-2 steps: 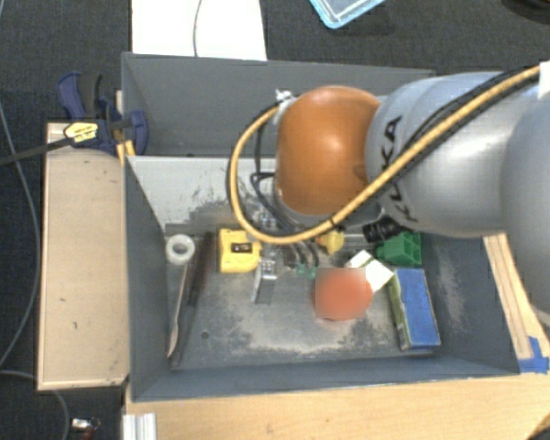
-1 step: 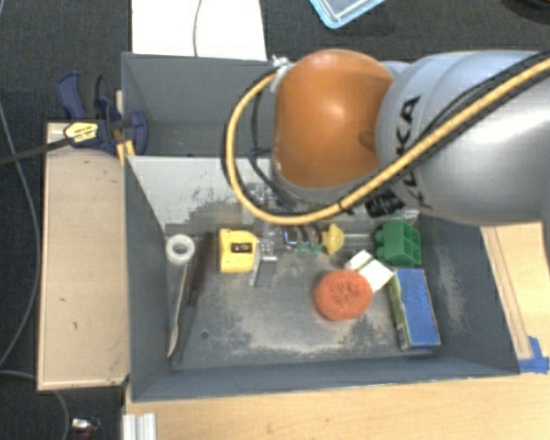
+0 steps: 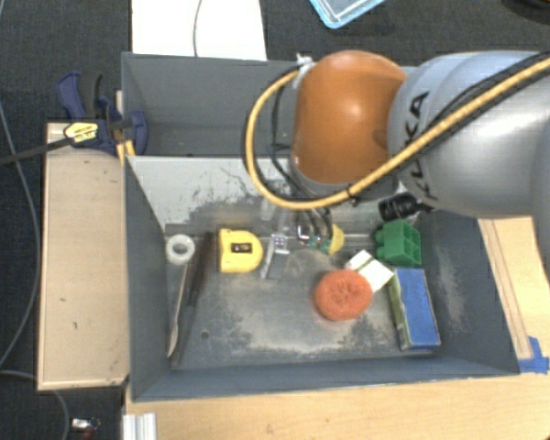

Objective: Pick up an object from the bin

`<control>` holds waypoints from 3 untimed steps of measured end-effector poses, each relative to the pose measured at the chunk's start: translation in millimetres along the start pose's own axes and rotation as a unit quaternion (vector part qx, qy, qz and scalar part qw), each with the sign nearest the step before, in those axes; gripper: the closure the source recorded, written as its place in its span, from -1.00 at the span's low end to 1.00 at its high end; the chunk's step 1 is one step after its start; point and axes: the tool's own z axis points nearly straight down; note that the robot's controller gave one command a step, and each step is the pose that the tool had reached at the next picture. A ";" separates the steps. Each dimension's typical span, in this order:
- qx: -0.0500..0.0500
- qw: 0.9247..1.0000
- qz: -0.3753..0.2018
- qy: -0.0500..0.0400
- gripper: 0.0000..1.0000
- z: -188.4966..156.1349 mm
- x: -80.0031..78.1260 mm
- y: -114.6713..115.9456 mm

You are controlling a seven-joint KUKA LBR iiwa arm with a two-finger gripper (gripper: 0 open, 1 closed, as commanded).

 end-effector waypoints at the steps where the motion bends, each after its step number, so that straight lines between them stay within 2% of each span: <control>1: -0.001 1.000 -0.005 -0.004 -1.00 68.7 -14.8 -33.8; 2: 0.000 1.000 0.006 0.003 -1.00 63.7 -6.3 -61.8; 3: -0.002 0.999 0.036 -0.005 -1.00 64.0 12.4 -83.3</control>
Offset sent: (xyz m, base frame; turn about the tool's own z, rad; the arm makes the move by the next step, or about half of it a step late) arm -0.0069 -0.0845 -0.0011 0.0369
